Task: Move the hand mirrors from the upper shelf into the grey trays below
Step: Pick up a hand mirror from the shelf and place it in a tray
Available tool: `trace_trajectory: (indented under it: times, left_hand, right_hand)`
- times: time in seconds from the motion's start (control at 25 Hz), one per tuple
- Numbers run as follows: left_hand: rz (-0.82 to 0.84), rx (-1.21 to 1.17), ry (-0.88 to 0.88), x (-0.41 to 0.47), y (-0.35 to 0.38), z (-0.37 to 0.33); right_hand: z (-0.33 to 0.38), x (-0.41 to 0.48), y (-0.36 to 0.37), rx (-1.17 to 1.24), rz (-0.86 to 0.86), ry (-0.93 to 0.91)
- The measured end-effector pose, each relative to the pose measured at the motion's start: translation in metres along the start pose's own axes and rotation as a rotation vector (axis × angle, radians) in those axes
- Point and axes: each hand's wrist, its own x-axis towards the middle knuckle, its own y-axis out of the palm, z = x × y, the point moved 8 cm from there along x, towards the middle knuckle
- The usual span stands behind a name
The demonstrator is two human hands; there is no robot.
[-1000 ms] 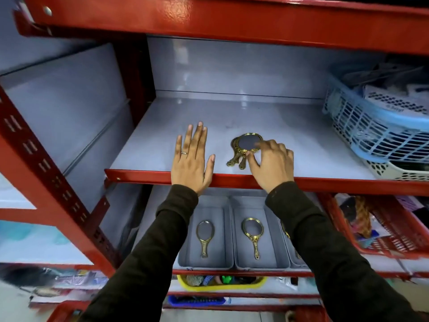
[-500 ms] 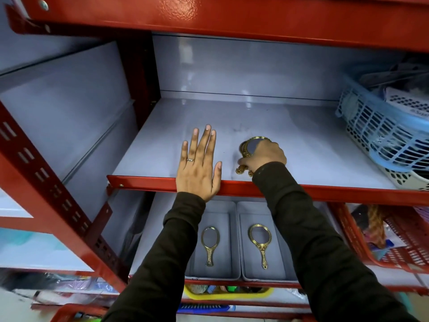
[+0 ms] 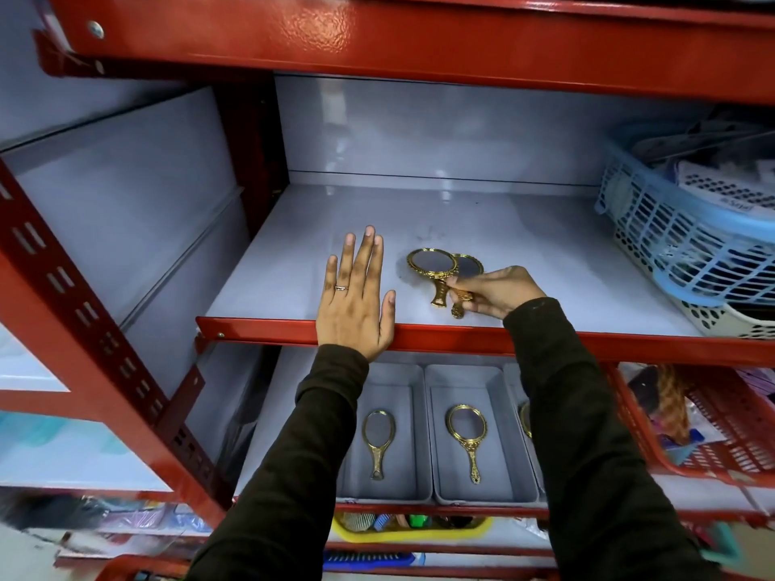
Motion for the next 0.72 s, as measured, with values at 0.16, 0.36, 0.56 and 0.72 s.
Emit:
trace_trajectory:
  times: [0.16,0.36,0.56,0.72]
  left_hand:
    - [0.028,0.018,-0.01,0.0,0.001,0.001]
    - [0.059,0.034,-0.023,-0.001,0.0,-0.001]
    - [0.072,0.029,-0.032,-0.003,0.0,-0.001]
    - [0.076,0.027,-0.035,-0.005,0.0,-0.002]
  right_hand:
    - [0.001,-0.037,-0.017,0.153,0.123,-0.013]
    - [-0.011,-0.076,-0.053,0.162,0.109,-0.014]
    - [-0.047,-0.109,-0.084,0.016,0.217,0.021]
    - [-0.096,-0.13,-0.099,-0.139,0.349,0.158]
